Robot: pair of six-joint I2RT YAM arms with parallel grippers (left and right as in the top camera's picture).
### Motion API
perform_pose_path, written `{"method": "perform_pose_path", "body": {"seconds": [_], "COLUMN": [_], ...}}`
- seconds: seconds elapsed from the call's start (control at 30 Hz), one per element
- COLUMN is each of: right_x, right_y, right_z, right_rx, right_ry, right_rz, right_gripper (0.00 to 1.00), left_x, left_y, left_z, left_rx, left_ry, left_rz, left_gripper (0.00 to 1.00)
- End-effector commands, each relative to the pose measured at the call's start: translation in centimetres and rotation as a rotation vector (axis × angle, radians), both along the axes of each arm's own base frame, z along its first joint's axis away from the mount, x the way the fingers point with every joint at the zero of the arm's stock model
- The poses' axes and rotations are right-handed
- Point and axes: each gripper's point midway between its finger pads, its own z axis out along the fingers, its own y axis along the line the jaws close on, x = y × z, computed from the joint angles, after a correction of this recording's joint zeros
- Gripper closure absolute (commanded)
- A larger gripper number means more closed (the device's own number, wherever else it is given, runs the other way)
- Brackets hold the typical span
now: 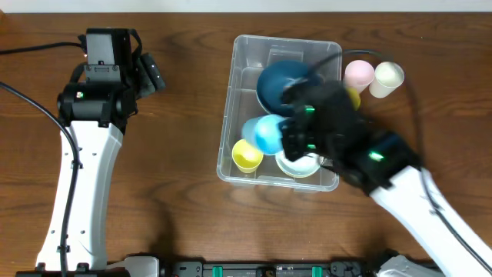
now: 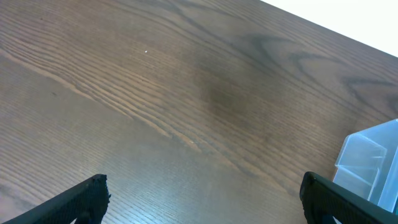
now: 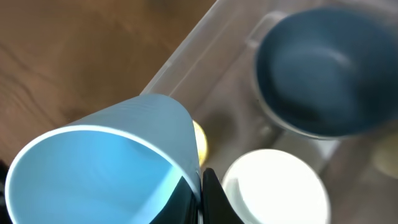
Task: Pack container
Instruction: 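Carry the light blue cup into the bin and release it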
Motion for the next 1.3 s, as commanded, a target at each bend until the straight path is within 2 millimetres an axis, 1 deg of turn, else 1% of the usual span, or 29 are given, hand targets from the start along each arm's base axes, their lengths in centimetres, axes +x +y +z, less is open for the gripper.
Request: {"method": "perform_pose_path", "body": {"seconds": [0.0, 0.1, 0.17, 0.23, 0.4, 0.43, 0.47, 0.5, 0.57, 0.63, 0.7, 0.73, 0.83, 0.9, 0.97, 1.07, 1.13, 1.17, 1.27], "right_x": [0.5, 1.0, 1.1, 1.0, 0.8, 0.7, 0.6, 0.6, 0.5, 0.6, 0.6, 0.6, 1.0, 1.6, 2.6, 4.4, 5.5, 6.1, 7.2], "right_y": [1.6, 1.6, 1.7, 1.6, 1.4, 1.4, 1.4, 1.4, 1.5, 1.6, 1.7, 1.8, 1.8, 1.2, -0.4, -4.4, -7.3, -9.4, -14.3], "right_z": [-2.7, -5.0, -5.8, -6.2, -6.4, -6.4, -6.5, -6.5, -6.5, -6.4, -6.4, -6.3, -6.0, -5.4, -4.3, -2.6, -1.6, -1.2, -1.0], "right_rx": [-0.065, -0.133, -0.147, -0.156, -0.166, -0.168, -0.169, -0.167, -0.163, -0.159, -0.154, -0.151, -0.144, -0.14, -0.13, -0.121, -0.108, -0.098, -0.086], "right_ry": [0.04, 0.069, 0.086, 0.096, 0.107, 0.11, 0.114, 0.116, 0.118, 0.118, 0.116, 0.113, 0.099, 0.087, 0.084, 0.083, 0.086, 0.093, 0.111], "right_rz": [-0.012, -0.041, -0.04, -0.04, -0.039, -0.038, -0.036, -0.034, -0.031, -0.029, -0.027, -0.027, -0.034, -0.066, -0.153, -0.313, -0.405, -0.471, -0.617], "right_gripper": [0.99, 0.99, 0.99, 0.99, 0.99, 0.95, 0.83, 0.78, 0.71, 0.6, 0.53, 0.51, 0.51, 0.5, 0.51, 0.5, 0.5, 0.5, 0.49], "left_x": [0.1, 0.1, 0.1, 0.1, 0.1, 0.1, 0.1, 0.1, 0.1, 0.1, 0.1, 0.1, 0.1, 0.1, 0.1, 0.1, 0.1, 0.1, 0.1], "left_y": [0.3, 0.3, 0.3, 0.3, 0.3, 0.3, 0.3, 0.3, 0.3, 0.3, 0.3, 0.3, 0.3, 0.3, 0.3, 0.3, 0.3, 0.3, 0.3], "left_z": [0.3, 0.3, 0.3, 0.3, 0.3, 0.3, 0.3, 0.3, 0.3, 0.3, 0.3, 0.3, 0.3, 0.3, 0.3, 0.3, 0.3, 0.3, 0.3], "left_rx": [0.008, 0.008, 0.008, 0.008, 0.008, 0.008, 0.008, 0.008, 0.008, 0.008, 0.008, 0.008, 0.008, 0.008, 0.008, 0.008, 0.008, 0.008, 0.008], "left_ry": [-0.004, -0.004, -0.004, -0.004, -0.004, -0.004, -0.004, -0.004, -0.004, -0.004, -0.004, -0.004, -0.004, -0.004, -0.004, -0.004, -0.004, -0.004, -0.004], "left_rz": [0.008, 0.008, 0.008, 0.008, 0.008, 0.008, 0.008, 0.008, 0.008, 0.008, 0.008, 0.008, 0.008, 0.008, 0.008, 0.008, 0.008, 0.008, 0.008], "left_gripper": [0.02, 0.02, 0.02, 0.02, 0.02, 0.02, 0.02, 0.02, 0.02, 0.02, 0.02, 0.02, 0.02, 0.02, 0.02, 0.02, 0.02, 0.02, 0.02]}}
